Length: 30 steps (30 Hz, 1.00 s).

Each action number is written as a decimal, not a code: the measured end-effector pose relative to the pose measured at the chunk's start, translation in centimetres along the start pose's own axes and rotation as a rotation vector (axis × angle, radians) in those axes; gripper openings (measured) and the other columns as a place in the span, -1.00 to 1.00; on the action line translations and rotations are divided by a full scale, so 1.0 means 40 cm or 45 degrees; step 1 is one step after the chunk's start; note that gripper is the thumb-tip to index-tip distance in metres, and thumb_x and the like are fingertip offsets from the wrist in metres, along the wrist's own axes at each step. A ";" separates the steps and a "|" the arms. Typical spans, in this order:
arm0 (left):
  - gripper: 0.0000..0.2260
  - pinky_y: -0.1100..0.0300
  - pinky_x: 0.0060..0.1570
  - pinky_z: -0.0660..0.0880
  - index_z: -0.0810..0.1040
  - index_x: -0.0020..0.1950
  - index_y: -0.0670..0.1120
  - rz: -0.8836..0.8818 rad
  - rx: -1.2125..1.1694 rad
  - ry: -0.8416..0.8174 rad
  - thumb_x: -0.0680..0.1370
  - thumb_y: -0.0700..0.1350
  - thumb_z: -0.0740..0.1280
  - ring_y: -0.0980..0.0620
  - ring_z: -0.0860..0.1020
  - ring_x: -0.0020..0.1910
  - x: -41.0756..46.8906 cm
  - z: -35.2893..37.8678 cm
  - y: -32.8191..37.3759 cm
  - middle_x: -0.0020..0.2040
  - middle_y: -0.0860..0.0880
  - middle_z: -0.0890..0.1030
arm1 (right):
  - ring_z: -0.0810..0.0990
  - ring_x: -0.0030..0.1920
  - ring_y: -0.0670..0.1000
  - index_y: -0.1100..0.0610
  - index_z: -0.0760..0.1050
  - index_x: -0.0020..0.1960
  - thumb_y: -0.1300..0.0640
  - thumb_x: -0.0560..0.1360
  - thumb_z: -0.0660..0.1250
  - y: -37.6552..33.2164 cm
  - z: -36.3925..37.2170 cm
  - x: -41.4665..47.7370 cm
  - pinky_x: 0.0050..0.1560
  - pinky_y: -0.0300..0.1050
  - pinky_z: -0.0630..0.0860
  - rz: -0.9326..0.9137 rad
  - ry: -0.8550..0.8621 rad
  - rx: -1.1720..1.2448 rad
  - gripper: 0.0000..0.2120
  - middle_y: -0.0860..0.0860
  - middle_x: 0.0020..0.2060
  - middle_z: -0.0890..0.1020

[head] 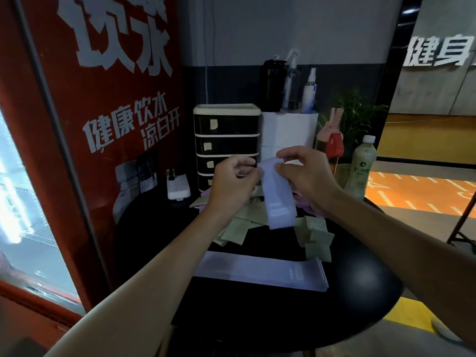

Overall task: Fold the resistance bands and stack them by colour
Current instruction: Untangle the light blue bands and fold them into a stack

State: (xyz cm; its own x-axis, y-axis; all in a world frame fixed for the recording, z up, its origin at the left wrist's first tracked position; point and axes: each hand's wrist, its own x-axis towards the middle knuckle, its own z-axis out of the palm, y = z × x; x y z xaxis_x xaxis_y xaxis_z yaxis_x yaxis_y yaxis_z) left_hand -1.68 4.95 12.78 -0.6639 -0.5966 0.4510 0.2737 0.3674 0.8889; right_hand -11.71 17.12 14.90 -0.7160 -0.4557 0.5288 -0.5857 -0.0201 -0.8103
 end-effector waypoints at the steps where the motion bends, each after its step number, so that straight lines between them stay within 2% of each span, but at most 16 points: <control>1: -0.89 0.03 -0.07 0.61 0.59 0.03 -0.08 0.013 0.011 -0.001 0.53 -0.17 0.43 -0.04 0.65 -0.10 -0.001 -0.002 -0.002 -0.11 -0.10 0.67 | 0.56 -0.25 -0.23 0.15 0.57 0.03 0.29 0.50 0.39 -0.002 -0.006 -0.004 -0.28 -0.35 0.49 -0.016 -0.003 -0.011 -0.88 -0.10 -0.14 0.58; 4: -0.93 0.18 -0.11 0.57 0.60 -0.03 -0.07 0.193 0.168 -0.020 0.55 -0.23 0.37 0.04 0.60 -0.11 0.006 -0.012 -0.007 -0.10 -0.06 0.64 | 0.55 -0.16 -0.35 0.11 0.57 0.04 0.34 0.50 0.37 -0.008 -0.026 -0.016 -0.15 -0.47 0.49 -0.041 -0.088 -0.036 -0.81 -0.15 -0.08 0.58; 7: -0.83 0.37 -0.17 0.47 0.58 0.17 -0.13 0.181 0.173 -0.231 0.59 -0.24 0.33 0.22 0.57 -0.16 0.021 -0.025 -0.003 -0.04 0.00 0.63 | 0.57 -0.17 -0.28 0.13 0.55 0.09 0.44 0.48 0.33 -0.014 -0.043 -0.029 -0.15 -0.42 0.50 -0.034 -0.271 -0.045 -0.71 -0.02 -0.08 0.62; 8: -0.77 0.37 -0.10 0.50 0.54 0.26 -0.16 0.130 0.146 -0.336 0.61 -0.23 0.32 0.24 0.59 -0.08 0.025 -0.030 -0.002 0.02 0.00 0.64 | 0.58 -0.19 -0.26 0.16 0.53 0.12 0.46 0.47 0.32 -0.015 -0.048 -0.033 -0.15 -0.39 0.51 -0.040 -0.324 -0.039 -0.69 0.02 -0.08 0.63; 10: -0.67 0.22 0.17 0.53 0.45 0.40 -0.20 0.048 0.123 -0.517 0.63 -0.21 0.30 0.10 0.59 0.19 0.026 -0.036 0.003 0.22 -0.08 0.61 | 0.60 -0.19 -0.22 0.18 0.51 0.17 0.47 0.48 0.31 -0.021 -0.059 -0.041 -0.15 -0.31 0.53 -0.059 -0.394 -0.038 -0.67 0.04 -0.10 0.65; 12: -0.64 0.11 0.26 0.52 0.41 0.44 -0.21 -0.005 0.107 -0.633 0.64 -0.18 0.27 0.03 0.58 0.24 0.015 -0.040 0.009 0.24 -0.11 0.62 | 0.62 -0.17 -0.19 0.16 0.50 0.20 0.47 0.49 0.30 -0.027 -0.071 -0.046 -0.16 -0.29 0.53 -0.058 -0.445 -0.032 -0.65 0.00 -0.11 0.67; 14: -0.68 0.11 0.22 0.55 0.47 0.39 -0.18 -0.032 0.091 -0.688 0.64 -0.15 0.29 0.05 0.62 0.18 0.004 -0.046 0.015 0.16 -0.08 0.66 | 0.65 -0.16 -0.16 0.14 0.48 0.21 0.48 0.50 0.29 -0.033 -0.081 -0.052 -0.18 -0.30 0.52 -0.043 -0.484 -0.018 -0.62 0.03 -0.10 0.69; 17: -0.81 0.17 0.10 0.57 0.61 0.19 -0.19 -0.028 0.117 -0.731 0.62 -0.17 0.32 0.07 0.64 0.05 0.001 -0.063 0.017 0.03 -0.07 0.69 | 0.68 -0.15 -0.09 0.11 0.48 0.21 0.46 0.50 0.30 -0.036 -0.094 -0.063 -0.22 -0.26 0.55 0.013 -0.532 0.015 -0.62 0.12 -0.05 0.70; 20: -0.87 0.21 -0.06 0.52 0.62 0.06 -0.26 0.032 0.259 -0.733 0.59 -0.21 0.36 0.09 0.57 -0.12 0.004 -0.078 0.020 -0.10 -0.16 0.62 | 0.64 -0.33 -0.17 0.13 0.47 0.24 0.40 0.51 0.34 -0.042 -0.100 -0.079 -0.40 -0.37 0.48 0.098 -0.617 0.001 -0.64 0.19 -0.04 0.68; 21: -0.89 0.24 -0.10 0.50 0.62 0.03 -0.25 0.057 0.301 -0.726 0.59 -0.23 0.36 0.10 0.55 -0.15 0.005 -0.081 0.021 -0.12 -0.14 0.60 | 0.66 -0.31 -0.14 0.10 0.48 0.24 0.37 0.50 0.36 -0.040 -0.102 -0.082 -0.38 -0.35 0.52 0.121 -0.651 -0.019 -0.64 0.19 -0.04 0.68; 23: -0.92 0.28 -0.14 0.47 0.63 0.00 -0.23 0.130 0.375 -0.690 0.58 -0.24 0.36 0.11 0.53 -0.17 0.006 -0.089 0.025 -0.13 -0.12 0.59 | 0.71 -0.12 -0.02 0.01 0.51 0.22 0.30 0.48 0.42 -0.027 -0.109 -0.082 -0.14 -0.19 0.63 0.173 -0.702 -0.085 -0.63 0.12 -0.04 0.70; 25: -0.94 0.35 -0.16 0.47 0.62 -0.01 -0.22 0.190 0.417 -0.642 0.58 -0.26 0.35 0.18 0.54 -0.20 0.010 -0.105 0.024 -0.14 -0.07 0.60 | 0.69 0.00 -0.01 0.07 0.53 0.24 0.25 0.47 0.45 -0.015 -0.120 -0.082 0.00 -0.13 0.63 0.226 -0.728 -0.144 -0.64 0.07 -0.01 0.71; 27: -0.94 0.34 -0.20 0.48 0.63 -0.02 -0.18 0.216 0.456 -0.633 0.58 -0.26 0.36 0.19 0.55 -0.23 0.013 -0.126 0.021 -0.16 -0.06 0.62 | 0.69 0.00 -0.08 0.17 0.58 0.18 0.21 0.48 0.44 -0.006 -0.133 -0.085 -0.08 -0.26 0.59 0.256 -0.741 -0.155 -0.72 0.02 0.00 0.71; 30: -0.92 0.22 -0.20 0.50 0.66 -0.01 -0.18 0.221 0.573 -0.669 0.58 -0.20 0.38 0.06 0.57 -0.20 0.014 -0.155 0.013 -0.13 -0.14 0.65 | 0.65 -0.19 -0.22 0.15 0.64 -0.01 0.22 0.50 0.41 -0.001 -0.147 -0.098 -0.25 -0.41 0.48 0.234 -0.702 -0.176 -0.92 -0.11 -0.22 0.71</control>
State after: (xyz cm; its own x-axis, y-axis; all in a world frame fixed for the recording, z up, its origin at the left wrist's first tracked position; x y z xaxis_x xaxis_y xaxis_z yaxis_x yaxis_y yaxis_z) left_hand 2.42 0.40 14.00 -0.9154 -0.1217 0.3838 0.1670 0.7527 0.6369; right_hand -11.13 24.15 14.36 -0.5291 -0.8362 0.1442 -0.5414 0.2019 -0.8162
